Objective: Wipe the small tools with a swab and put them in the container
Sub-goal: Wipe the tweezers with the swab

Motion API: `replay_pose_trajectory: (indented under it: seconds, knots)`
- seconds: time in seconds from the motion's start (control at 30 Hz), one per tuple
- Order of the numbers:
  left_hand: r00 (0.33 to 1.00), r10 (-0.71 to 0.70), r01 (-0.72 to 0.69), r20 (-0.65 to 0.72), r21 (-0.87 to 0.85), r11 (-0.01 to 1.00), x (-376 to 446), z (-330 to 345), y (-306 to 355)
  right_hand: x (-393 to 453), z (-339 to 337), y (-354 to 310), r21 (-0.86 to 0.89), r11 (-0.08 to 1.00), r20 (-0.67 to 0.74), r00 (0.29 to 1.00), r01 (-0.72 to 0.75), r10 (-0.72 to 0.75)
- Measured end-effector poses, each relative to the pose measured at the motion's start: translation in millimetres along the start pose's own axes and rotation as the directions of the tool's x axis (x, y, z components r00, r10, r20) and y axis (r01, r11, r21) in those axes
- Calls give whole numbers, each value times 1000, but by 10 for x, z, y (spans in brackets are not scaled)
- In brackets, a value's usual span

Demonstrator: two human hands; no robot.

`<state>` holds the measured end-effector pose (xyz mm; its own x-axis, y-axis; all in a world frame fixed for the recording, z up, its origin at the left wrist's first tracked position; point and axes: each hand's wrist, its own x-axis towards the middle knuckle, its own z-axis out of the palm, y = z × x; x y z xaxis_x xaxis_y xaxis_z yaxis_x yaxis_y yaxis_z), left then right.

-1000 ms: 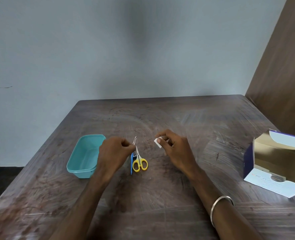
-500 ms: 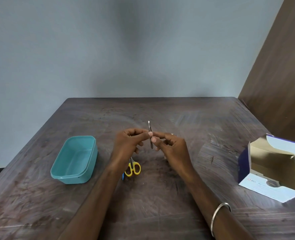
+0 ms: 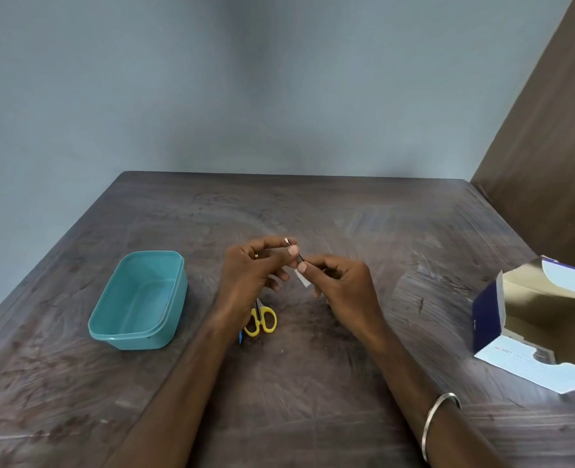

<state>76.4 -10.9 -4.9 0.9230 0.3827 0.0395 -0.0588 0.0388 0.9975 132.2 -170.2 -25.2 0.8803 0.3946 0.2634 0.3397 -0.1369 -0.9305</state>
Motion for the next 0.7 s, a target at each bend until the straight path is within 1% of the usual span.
replay_pose_trajectory:
  seconds: [0.17, 0.4, 0.57, 0.7]
  knots:
    - [999, -28, 28, 20, -29, 999, 12, 3, -43, 10, -5, 4, -13, 1000, -19, 1000, -1, 1]
    - [997, -65, 66, 44, -25, 998, 42, -7, -73, -4, -12, -8, -82, 994, -48, 996, 67, -71]
    - [995, -82, 84, 52, -44, 995, 56, -16, -69, -2, -25, -17, -71, 994, -48, 995, 81, -85]
    - [997, -73, 74, 10, -117, 990, 59, -23, -47, -2, -21, -15, -50, 997, -48, 997, 65, -67]
